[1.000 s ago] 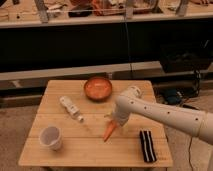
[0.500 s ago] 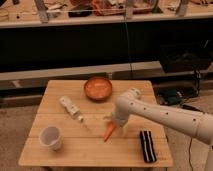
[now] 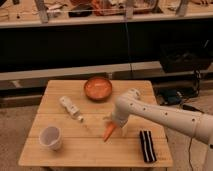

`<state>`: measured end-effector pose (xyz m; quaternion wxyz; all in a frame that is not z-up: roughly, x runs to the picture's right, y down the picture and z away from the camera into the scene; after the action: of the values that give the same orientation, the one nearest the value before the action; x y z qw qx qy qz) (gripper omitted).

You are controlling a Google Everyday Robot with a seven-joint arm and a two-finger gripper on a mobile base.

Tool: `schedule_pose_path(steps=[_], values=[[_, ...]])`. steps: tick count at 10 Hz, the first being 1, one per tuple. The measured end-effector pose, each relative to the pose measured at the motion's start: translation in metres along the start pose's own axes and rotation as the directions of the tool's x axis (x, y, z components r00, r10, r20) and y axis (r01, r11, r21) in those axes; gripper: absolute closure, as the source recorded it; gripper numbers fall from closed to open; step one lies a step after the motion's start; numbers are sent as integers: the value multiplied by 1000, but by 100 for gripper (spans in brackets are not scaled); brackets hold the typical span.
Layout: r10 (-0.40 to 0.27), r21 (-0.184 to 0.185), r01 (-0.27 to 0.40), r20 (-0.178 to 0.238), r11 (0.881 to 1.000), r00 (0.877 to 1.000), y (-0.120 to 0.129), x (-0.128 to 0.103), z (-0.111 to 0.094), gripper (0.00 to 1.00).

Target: Place the pepper in the ceramic bowl

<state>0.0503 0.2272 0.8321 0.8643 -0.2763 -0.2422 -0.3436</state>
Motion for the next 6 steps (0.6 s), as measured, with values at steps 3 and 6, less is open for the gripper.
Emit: schedule_pose_path(steps=[3, 6], values=[[-4, 3, 4, 1, 1000, 1000, -1, 1, 2, 29], [-4, 7, 4, 4, 1000, 1000, -2, 3, 3, 42]])
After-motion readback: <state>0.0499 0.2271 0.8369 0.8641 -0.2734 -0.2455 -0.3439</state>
